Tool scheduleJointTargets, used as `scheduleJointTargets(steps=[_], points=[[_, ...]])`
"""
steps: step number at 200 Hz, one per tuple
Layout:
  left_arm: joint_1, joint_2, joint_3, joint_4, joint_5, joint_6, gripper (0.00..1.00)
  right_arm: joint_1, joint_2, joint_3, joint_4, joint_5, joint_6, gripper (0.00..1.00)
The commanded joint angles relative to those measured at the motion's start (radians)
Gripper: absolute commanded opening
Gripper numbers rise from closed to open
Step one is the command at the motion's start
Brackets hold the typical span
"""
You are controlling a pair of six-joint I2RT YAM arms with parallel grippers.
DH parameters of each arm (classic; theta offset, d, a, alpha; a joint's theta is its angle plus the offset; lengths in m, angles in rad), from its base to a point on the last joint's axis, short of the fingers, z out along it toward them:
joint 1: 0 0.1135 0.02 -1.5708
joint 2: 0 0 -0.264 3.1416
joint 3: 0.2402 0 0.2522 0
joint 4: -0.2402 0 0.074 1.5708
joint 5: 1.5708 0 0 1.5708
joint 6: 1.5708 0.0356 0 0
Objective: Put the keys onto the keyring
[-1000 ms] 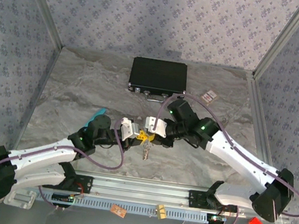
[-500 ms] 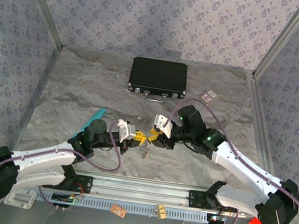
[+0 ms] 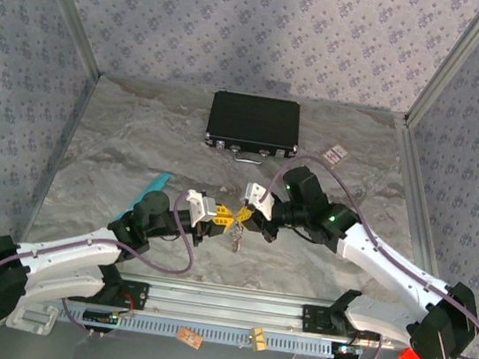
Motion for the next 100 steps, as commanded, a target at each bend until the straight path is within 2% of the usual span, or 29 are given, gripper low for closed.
scheduleJointTargets(steps=[1,37,57,90,100], points=[[-0.003,-0.018,0.072,-0.124,-0.018,0.057,0.17,0.021,0.022,0.102,-0.146,0.060,-0.106,0.00],[-0.003,-0.013,0.094,-0.152,0.000,0.076,0.15,0.067,0.090,0.216,-0.333,0.173,-0.225,0.00],[-0.003,-0.010,0.096,-0.141,0.002,0.076,0.14,0.081,0.105,0.243,-0.347,0.167,-0.241,0.00],[-0.004,-0.009,0.101,-0.154,0.016,0.085,0.00,0.086,0.102,0.251,-0.323,0.111,-0.234,0.00],[-0.003,-0.011,0.102,-0.158,0.019,0.087,0.00,0.084,0.090,0.241,-0.306,0.092,-0.224,0.00]])
